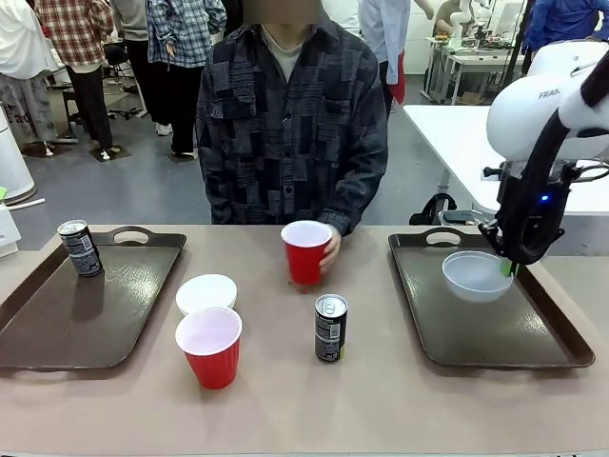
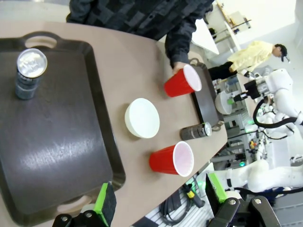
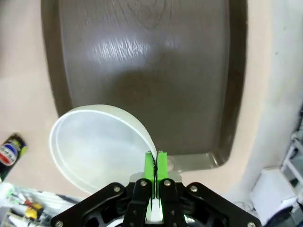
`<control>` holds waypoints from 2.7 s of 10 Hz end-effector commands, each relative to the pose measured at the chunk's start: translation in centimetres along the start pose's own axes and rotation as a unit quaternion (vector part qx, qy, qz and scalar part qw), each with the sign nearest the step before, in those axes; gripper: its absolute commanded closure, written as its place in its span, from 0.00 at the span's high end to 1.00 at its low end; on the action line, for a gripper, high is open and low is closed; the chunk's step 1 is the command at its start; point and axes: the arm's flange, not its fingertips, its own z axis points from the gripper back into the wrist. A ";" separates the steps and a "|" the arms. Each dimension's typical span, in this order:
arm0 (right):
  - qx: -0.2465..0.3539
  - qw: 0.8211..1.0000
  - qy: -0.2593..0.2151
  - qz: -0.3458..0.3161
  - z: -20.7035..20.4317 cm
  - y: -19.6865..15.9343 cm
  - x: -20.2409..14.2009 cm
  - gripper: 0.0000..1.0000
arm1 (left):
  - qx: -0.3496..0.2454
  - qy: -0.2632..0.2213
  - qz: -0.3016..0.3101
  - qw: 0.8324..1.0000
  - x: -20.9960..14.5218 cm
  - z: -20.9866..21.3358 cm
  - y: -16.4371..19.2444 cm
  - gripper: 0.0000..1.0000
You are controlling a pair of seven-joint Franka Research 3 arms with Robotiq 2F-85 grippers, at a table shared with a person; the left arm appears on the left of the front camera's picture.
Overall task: Prepare tableware on both trays.
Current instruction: Pick up a Picnic Bowl from the table and place it on a Handle tray.
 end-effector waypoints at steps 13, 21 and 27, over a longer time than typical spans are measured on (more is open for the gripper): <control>-0.029 0.999 0.006 0.034 2.3 2.2 -7.0 0.00 | -0.007 -0.006 0.002 1.000 0.2 0.0 -0.1 1.00; 0.037 0.999 0.007 0.017 -3.6 2.7 0.1 0.00 | -0.007 -0.006 0.002 1.000 0.2 0.0 -0.1 1.00; 0.010 0.999 0.045 0.007 -6.8 3.2 2.0 0.00 | -0.007 -0.006 0.002 1.000 0.2 0.0 -0.1 1.00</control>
